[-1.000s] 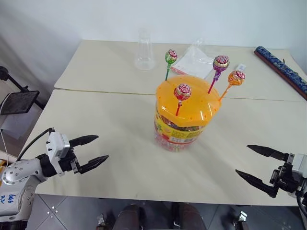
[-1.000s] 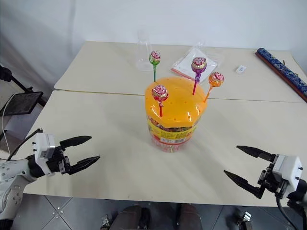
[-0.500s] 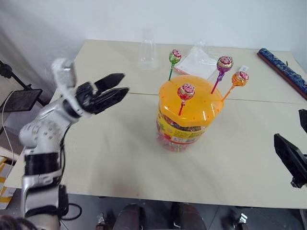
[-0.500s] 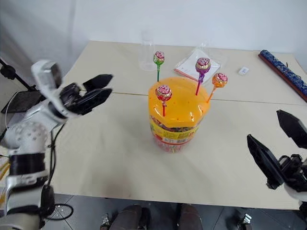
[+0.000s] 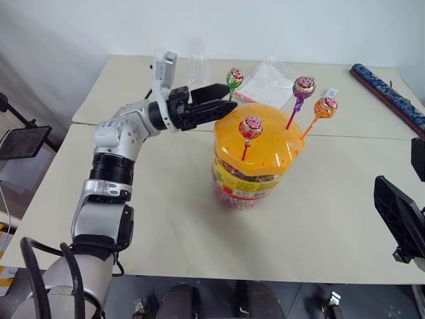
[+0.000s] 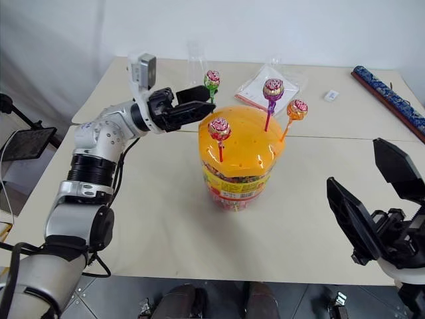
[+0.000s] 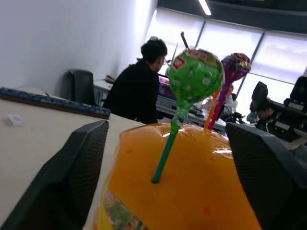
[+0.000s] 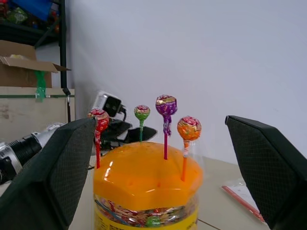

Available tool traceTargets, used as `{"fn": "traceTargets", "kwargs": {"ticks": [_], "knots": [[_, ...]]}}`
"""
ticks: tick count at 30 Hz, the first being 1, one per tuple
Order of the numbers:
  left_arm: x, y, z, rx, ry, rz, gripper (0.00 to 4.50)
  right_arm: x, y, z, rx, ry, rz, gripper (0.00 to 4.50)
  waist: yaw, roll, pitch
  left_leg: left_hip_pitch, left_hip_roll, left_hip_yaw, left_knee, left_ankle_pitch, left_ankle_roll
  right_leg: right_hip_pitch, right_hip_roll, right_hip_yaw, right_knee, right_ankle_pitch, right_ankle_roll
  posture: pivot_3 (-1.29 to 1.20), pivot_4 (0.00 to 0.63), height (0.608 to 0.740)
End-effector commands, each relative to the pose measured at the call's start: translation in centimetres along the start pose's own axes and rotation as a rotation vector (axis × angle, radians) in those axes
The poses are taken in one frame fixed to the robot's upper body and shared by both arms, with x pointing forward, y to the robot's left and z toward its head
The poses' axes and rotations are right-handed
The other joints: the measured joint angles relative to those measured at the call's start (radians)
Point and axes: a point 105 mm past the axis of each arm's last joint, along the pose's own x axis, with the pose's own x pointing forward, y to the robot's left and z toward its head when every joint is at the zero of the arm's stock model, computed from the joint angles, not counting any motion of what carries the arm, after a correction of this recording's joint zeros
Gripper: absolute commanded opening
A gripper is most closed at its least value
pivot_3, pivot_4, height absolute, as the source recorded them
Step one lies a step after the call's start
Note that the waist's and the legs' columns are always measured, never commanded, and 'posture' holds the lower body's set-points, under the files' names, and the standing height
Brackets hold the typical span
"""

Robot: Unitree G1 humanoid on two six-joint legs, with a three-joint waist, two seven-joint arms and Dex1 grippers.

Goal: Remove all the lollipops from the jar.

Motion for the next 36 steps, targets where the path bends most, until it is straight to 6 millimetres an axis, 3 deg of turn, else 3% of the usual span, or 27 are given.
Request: {"fn": "traceTargets", "kwargs": {"ticks": [1, 8, 11, 14, 16, 19, 21, 23, 26, 32, 36], "knots": [[0.7, -0.6, 1.7, 0.053, -0.015, -0.042, 3.01, 0.6, 0.8, 0.8, -0.019, -0.035, 0.015, 4.5, 0.0, 0.0, 0.0, 0.0, 0.001, 0.0, 0.0, 0.0, 0.0, 0.0, 0.0, 0.0, 0.0, 0.0, 0.0, 0.0, 0.15, 0.74], [0.6, -0.6, 2.2, 0.05, -0.039, -0.055, 0.88, 1.0, 1.1, 0.7, -0.021, -0.037, 0.021, 4.5, 0.001, 0.0, 0.0, 0.0, 0.002, 0.0, 0.0, 0.0, 0.001, 0.0, -0.001, 0.001, 0.0, 0.0, 0.0, 0.0, 0.15, 0.74], [0.5, -0.3, 3.9, 0.051, -0.143, -0.028, 0.02, 1.3, 1.5, 0.5, 0.003, -0.03, 0.059, 4.5, 0.001, 0.0, 0.0, 0.0, 0.002, 0.0, 0.0, 0.0, 0.002, 0.0, -0.001, 0.001, 0.0, 0.0, 0.0, 0.0, 0.15, 0.74], [-0.1, -0.1, 6.7, 0.05, -0.319, 0.013, 0.02, 1.7, 1.8, 0.3, 0.039, -0.016, 0.104, 4.5, 0.001, -0.002, 0.001, -0.001, 0.003, -0.001, 0.001, 0.0, 0.002, 0.0, -0.002, 0.0, 0.0, 0.0, 0.0, 0.0, 0.15, 0.74], [-1.7, -0.1, 8.6, 0.038, -0.413, 0.052, 0.02, 2.3, 2.1, 0.1, 0.062, -0.005, 0.175, 4.5, 0.0, -0.002, 0.001, -0.001, 0.003, -0.001, 0.001, 0.0, 0.002, 0.0, -0.002, 0.0, 0.0, 0.0, 0.001, 0.0, 0.15, 0.74], [-4.9, 0.3, 9.0, 0.035, -0.392, 0.178, 0.02, 3.1, 2.5, -0.4, 0.063, 0.036, 0.297, 4.5, -0.012, -0.002, 0.001, 0.001, 0.003, 0.0, 0.0, 0.0, 0.003, 0.0, -0.002, 0.001, 0.0, 0.001, 0.001, 0.0, 0.15, 0.74], [-7.2, 0.7, 7.8, 0.045, -0.269, 0.303, 0.02, 3.1, 2.9, -1.0, 0.055, 0.096, 0.397, 4.5, -0.018, -0.001, 0.001, 0.001, 0.003, 0.0, 0.0, 0.0, 0.002, 0.0, -0.002, 0.0, 0.002, 0.001, 0.001, 0.0, 0.15, 0.74], [-10.4, 1.2, 5.2, 0.026, -0.064, 0.493, 0.02, 2.6, 3.4, -1.9, 0.049, 0.182, 0.517, 4.5, -0.023, -0.001, 0.001, 0.002, 0.003, -0.001, -0.001, 0.0, 0.002, 0.0, -0.002, 0.0, 0.003, 0.001, 0.001, 0.0, 0.15, 0.74], [-15.6, 0.2, 0.8, -0.059, 0.225, 0.705, 0.02, 1.4, 3.9, -3.3, 0.069, 0.279, 0.663, 4.5, -0.022, -0.002, 0.001, 0.001, 0.003, -0.002, -0.001, 0.0, 0.002, -0.001, -0.002, 0.0, 0.003, 0.001, 0.001, 0.0, 0.15, 0.74], [-23.4, -5.4, -5.8, -0.247, 0.634, 0.967, 0.02, -0.1, 3.2, -4.9, 0.099, 0.342, 0.742, 4.5, -0.005, -0.009, 0.003, -0.001, 0.003, -0.004, 0.001, -0.001, 0.003, -0.001, -0.004, 0.002, 0.002, 0.001, 0.001, 0.0, 0.15, 0.74], [-26.0, -8.2, -8.5, -0.313, 0.68, 1.067, 0.02, -1.1, 2.4, -6.5, 0.087, 0.406, 0.769, 4.5, 0.002, -0.008, 0.003, -0.001, 0.002, -0.007, 0.001, -0.002, 0.001, 0.0, -0.011, 0.011, 0.001, 0.0, 0.001, 0.0, 0.15, 0.74]]}}
